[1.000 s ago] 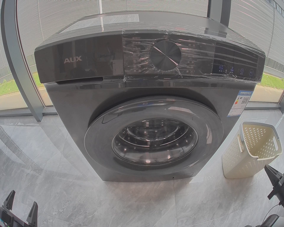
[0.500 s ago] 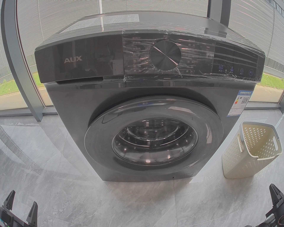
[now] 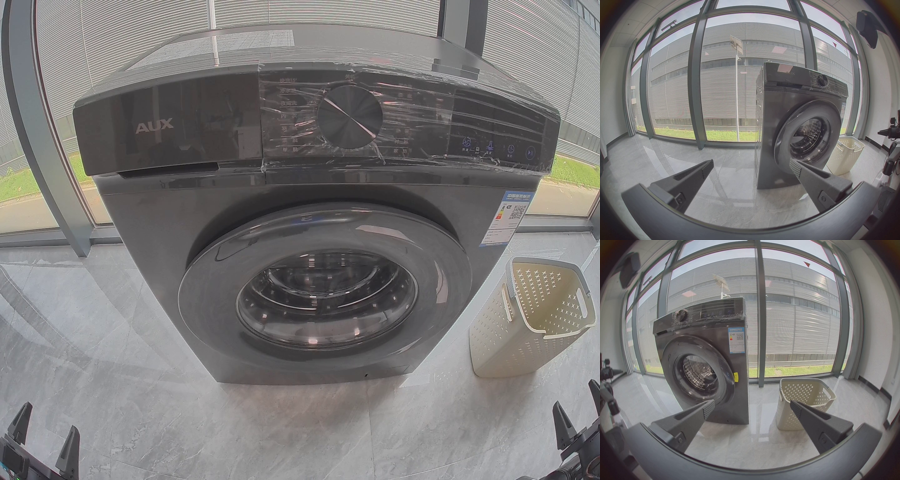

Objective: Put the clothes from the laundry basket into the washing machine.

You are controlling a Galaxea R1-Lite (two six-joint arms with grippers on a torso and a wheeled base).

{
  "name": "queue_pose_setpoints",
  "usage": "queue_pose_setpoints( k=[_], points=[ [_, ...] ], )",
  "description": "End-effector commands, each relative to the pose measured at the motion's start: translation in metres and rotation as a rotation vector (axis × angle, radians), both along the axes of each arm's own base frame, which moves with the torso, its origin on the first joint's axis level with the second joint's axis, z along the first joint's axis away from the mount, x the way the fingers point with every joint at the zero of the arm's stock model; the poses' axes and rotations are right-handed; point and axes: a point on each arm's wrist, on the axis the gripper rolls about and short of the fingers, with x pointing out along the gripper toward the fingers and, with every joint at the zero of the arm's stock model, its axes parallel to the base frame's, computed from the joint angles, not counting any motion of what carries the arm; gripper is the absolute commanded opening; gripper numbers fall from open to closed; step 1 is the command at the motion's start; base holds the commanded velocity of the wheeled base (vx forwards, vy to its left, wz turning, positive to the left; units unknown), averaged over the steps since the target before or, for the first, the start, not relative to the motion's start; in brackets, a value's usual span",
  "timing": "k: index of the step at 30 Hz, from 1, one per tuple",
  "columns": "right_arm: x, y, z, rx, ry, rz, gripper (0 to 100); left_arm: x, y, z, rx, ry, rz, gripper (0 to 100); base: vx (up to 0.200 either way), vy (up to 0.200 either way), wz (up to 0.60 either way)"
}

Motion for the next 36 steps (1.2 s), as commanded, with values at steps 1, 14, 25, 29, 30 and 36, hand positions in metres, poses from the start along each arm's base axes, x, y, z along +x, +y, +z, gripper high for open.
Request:
queue_pose_setpoints(
  k=[1, 14, 25, 29, 30, 36],
  points=[
    [0.0008, 0.0, -0.005, -0.038, 0.019, 0.007, 100, 0.0001, 0.0, -0.0053, 0.0, 0.001, 0.001, 100, 0.0, 0.0, 0.0],
    [-0.0069, -0.0026, -0.0109, -0.017, -0.04, 0.007, 100, 0.0001, 0.0, -0.0051, 0.012, 0.0, 0.001, 100, 0.0, 0.0, 0.0],
    [-0.007, -0.0028, -0.0109, -0.01, -0.037, 0.007, 100, 0.0001, 0.0, -0.0051, -0.003, 0.0, -0.004, 100, 0.0, 0.0, 0.0],
    [-0.007, -0.0027, -0.0109, -0.006, -0.037, 0.006, 100, 0.0001, -0.0001, -0.0051, 0.006, 0.0, -0.002, 100, 0.0, 0.0, 0.0],
    [-0.007, -0.0027, -0.0109, -0.006, -0.037, 0.006, 100, 0.0001, -0.0001, -0.0051, 0.006, 0.0, -0.002, 100, 0.0, 0.0, 0.0],
    [-0.0069, -0.0026, -0.0109, -0.01, -0.036, 0.01, 100, 0.0001, 0.0, -0.0051, 0.007, 0.0, -0.001, 100, 0.0, 0.0, 0.0]
  ],
)
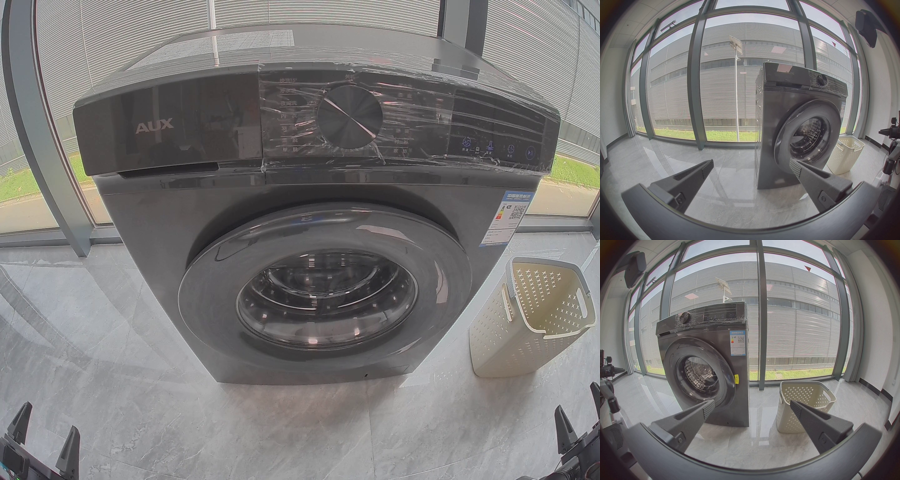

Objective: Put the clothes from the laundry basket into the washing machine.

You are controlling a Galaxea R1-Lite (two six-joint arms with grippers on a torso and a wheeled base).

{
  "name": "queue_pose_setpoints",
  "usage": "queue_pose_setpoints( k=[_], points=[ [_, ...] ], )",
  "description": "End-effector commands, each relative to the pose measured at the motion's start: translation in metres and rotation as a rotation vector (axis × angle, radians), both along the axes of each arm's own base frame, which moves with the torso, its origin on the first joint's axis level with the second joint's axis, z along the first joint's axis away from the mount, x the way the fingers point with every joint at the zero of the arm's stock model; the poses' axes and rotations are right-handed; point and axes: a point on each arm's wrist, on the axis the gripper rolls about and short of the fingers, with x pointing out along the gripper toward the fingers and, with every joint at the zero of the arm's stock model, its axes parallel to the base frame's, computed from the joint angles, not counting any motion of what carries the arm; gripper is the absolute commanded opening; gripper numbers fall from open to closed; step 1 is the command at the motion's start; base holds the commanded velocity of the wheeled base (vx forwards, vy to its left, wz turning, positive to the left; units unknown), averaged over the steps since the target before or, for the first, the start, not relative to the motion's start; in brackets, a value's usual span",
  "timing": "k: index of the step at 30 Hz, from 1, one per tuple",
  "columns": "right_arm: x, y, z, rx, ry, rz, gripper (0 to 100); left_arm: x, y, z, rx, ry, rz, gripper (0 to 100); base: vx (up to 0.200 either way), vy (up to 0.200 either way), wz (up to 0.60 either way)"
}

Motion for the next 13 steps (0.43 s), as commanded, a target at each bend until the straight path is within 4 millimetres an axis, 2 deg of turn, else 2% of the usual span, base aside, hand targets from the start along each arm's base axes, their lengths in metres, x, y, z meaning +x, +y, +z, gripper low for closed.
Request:
queue_pose_setpoints(
  k=[1, 13],
  points=[
    [0.0002, 0.0001, -0.0048, -0.003, 0.003, 0.0, 100, 0.0001, 0.0, -0.0052, 0.0, 0.001, 0.001, 100, 0.0, 0.0, 0.0],
    [0.0002, 0.0, -0.0048, -0.003, 0.008, 0.003, 100, 0.0001, 0.0, -0.0052, 0.0, 0.001, 0.001, 100, 0.0, 0.0, 0.0]
  ],
)
